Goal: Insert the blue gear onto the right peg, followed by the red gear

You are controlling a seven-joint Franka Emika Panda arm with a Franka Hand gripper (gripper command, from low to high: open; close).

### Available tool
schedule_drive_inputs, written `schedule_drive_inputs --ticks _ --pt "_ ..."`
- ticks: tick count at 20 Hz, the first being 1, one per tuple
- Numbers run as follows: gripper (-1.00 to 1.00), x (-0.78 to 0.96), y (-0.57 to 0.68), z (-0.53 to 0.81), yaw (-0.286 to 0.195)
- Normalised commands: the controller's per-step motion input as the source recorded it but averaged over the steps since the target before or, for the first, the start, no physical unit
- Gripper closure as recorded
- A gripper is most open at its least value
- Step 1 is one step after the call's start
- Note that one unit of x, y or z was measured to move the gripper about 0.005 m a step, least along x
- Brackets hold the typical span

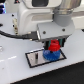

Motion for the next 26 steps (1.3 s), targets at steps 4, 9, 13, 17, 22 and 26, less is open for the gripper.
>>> schedule_drive_inputs --ticks 4,9,13,17,22,26 --pt "1.00 0.23 -0.10 -0.15 0.000" --pt "1.00 0.32 -0.03 -0.04 0.000" --pt "1.00 0.26 0.00 -0.12 0.000" --pt "-1.00 0.13 -0.01 0.05 0.000" --pt "-1.00 0.02 0.11 0.49 0.000" --pt "-1.00 -0.01 0.12 0.52 0.000"
